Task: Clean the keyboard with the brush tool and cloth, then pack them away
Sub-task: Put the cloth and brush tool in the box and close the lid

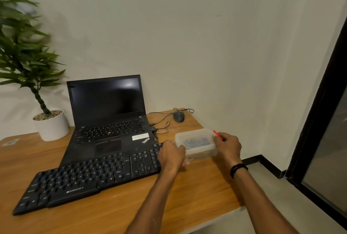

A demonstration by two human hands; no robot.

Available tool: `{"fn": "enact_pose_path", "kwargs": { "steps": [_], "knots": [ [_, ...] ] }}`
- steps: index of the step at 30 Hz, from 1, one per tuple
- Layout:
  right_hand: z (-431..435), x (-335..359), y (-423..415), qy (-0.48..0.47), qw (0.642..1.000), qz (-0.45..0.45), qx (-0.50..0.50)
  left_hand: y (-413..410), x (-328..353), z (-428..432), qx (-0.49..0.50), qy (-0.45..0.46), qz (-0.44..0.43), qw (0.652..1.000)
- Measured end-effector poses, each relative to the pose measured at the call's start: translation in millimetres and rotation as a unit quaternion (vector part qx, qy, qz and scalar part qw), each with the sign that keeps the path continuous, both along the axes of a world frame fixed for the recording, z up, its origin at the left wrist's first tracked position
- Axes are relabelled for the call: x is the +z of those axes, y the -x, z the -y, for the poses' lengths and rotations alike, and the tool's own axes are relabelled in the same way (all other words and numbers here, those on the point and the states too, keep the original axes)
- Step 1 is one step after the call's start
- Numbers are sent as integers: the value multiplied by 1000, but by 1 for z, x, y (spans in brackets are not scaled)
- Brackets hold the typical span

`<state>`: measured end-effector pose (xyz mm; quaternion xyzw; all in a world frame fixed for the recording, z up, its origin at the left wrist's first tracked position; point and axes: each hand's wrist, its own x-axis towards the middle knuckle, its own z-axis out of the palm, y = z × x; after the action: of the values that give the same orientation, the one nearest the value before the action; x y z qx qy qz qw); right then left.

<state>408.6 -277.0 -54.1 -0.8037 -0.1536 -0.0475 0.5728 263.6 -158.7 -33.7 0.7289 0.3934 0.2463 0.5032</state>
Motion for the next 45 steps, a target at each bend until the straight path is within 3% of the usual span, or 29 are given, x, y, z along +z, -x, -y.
{"fn": "enact_pose_path", "kwargs": {
  "steps": [5,10,12,18,28,40,45],
  "knots": [
    [5,5,-7,49,997,55,-29,-2,0,10,-32,81,43,995],
    [6,5,-2,14,999,38,-24,-9,-6,6,-24,198,112,973],
    [5,5,-2,-2,999,31,-23,-10,-6,9,-8,207,130,970],
    [4,-1,-4,-27,999,14,-14,-9,-20,23,121,40,143,981],
    [4,1,-1,-27,999,12,-14,-15,-23,27,83,-146,132,977],
    [-15,16,26,-25,1000,8,-3,2,-19,18,104,-178,101,973],
    [-18,27,36,5,1000,14,-11,14,-18,6,56,-175,117,976]
  ]
}}
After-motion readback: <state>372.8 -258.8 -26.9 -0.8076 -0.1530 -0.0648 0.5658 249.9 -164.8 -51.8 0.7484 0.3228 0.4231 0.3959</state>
